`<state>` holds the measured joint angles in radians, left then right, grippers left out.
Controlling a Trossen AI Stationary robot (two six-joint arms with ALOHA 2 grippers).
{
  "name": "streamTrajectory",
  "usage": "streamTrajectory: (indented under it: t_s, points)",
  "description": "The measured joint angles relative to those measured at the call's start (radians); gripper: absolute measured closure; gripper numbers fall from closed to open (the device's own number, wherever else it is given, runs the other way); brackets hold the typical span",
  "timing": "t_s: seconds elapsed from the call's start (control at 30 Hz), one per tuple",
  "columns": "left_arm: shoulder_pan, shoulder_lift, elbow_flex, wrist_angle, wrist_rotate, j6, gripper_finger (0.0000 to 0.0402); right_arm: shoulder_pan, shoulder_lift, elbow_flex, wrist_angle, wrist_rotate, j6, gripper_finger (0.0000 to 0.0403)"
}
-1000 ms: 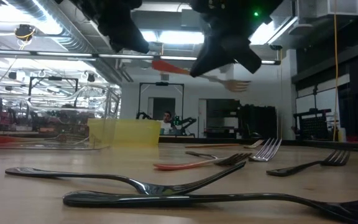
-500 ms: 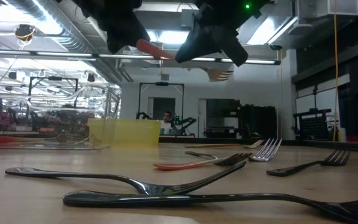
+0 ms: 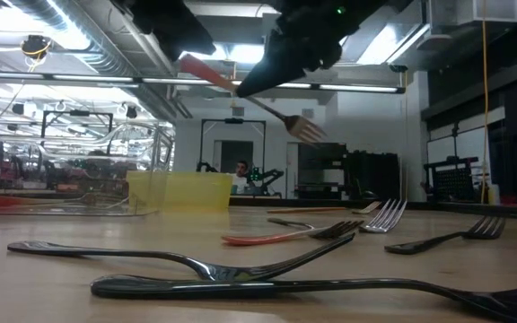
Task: Sort silverware by color (type)
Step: Put the orange fork into the transparent bin
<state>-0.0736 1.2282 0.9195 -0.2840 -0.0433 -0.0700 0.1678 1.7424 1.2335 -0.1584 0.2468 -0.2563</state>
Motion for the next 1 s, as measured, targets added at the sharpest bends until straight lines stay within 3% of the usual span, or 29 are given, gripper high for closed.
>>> streamTrajectory:
  t_s: [0.4,1.0]
  points:
    - [-0.011,0.000,0.000,-0.042,-0.028,-0.006,0.0311,-0.011,0.000,0.000,0.028,-0.033,0.173,0.0402]
    - [-0.011,0.000,0.000,-0.091,-0.019,-0.009,0.0311,-0.011,0.000,0.000,0.064,-0.031,0.177,0.0402]
